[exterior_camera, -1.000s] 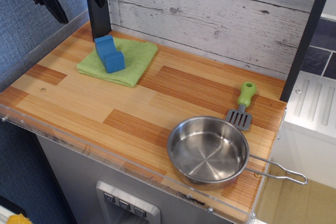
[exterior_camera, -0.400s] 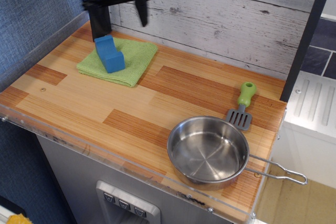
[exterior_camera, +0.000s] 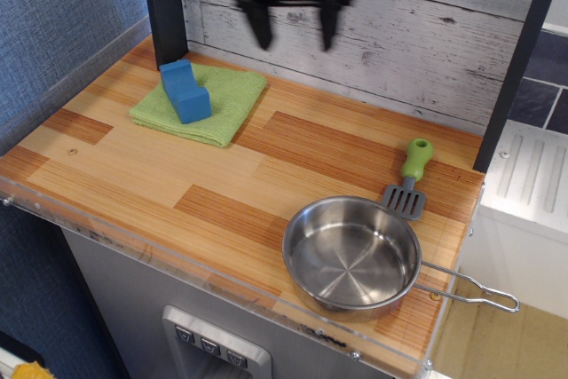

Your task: Place the green spatula to the left of the silver bowl.

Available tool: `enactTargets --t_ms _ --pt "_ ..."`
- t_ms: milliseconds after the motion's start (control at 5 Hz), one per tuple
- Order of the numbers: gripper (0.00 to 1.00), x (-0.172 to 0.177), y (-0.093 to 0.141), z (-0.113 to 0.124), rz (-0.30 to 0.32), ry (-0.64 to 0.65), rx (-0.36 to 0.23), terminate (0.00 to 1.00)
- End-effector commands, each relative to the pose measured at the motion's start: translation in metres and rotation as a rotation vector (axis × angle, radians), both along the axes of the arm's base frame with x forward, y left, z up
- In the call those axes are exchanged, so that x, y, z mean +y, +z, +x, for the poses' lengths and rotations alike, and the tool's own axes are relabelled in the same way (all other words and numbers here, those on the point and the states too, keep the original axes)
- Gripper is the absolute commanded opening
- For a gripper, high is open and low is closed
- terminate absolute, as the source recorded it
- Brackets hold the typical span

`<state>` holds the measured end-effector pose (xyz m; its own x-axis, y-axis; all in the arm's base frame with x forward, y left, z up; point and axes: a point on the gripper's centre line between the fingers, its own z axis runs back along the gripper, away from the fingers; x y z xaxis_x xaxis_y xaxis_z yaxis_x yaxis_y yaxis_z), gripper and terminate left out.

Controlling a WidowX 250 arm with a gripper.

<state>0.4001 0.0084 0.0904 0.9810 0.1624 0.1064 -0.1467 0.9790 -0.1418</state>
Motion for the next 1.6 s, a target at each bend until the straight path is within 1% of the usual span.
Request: enactTargets --t_ms 0,200,400,600,800,1000,1200,1400 --pt "1.0 -0.066 -0.001 0.003 -0.005 -0.185 -0.045 0.0" --pt "1.0 -0.081 -0.017 0.0 -0.034 -0.275 -0.009 0.0" --pt "1.0 -0.092 -0.032 -0.005 -0.032 -0.346 0.036 0.0" --pt "1.0 -0.097 -0.044 -0.009 -0.015 -0.399 0.072 0.0" --pt "1.0 -0.102 -0.058 -0.011 -0.017 -0.442 0.098 0.0" --pt "0.0 -0.11 -0.065 -0.014 0.01 -0.454 0.099 0.0" --pt "0.0 -0.109 -0.064 -0.018 0.025 -0.414 0.079 0.0" --pt "0.0 -0.105 -0.063 -0.018 0.041 -0.409 0.065 0.0"
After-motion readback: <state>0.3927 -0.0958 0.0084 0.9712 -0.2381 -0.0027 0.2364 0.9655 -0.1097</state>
